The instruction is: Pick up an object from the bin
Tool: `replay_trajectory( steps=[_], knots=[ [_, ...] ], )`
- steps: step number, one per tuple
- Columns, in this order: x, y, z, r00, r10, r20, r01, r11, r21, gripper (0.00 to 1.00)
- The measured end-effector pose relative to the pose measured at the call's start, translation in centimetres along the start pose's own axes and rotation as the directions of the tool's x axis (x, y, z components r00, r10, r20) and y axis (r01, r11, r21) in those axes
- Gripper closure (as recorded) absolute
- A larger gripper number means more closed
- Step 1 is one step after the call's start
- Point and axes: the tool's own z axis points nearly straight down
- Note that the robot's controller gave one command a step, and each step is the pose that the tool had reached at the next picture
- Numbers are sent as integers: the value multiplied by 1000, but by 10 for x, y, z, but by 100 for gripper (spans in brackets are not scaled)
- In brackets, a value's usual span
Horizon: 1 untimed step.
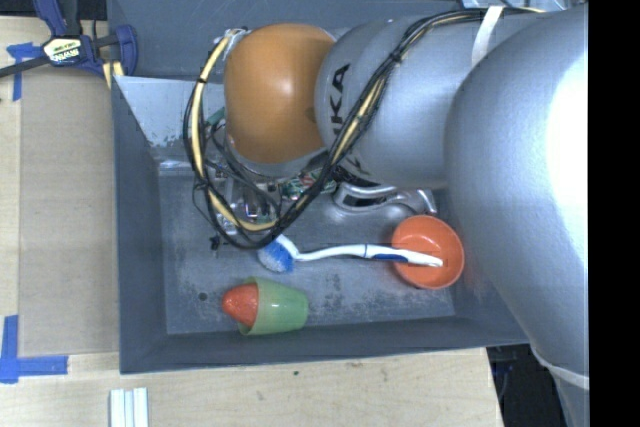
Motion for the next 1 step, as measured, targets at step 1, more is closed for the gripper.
replay_trajectory(
  steps=[1],
  knots=[
    [-2, -1, -5, 1000, 5, 7, -5, 1000, -3, 0]
  ],
)
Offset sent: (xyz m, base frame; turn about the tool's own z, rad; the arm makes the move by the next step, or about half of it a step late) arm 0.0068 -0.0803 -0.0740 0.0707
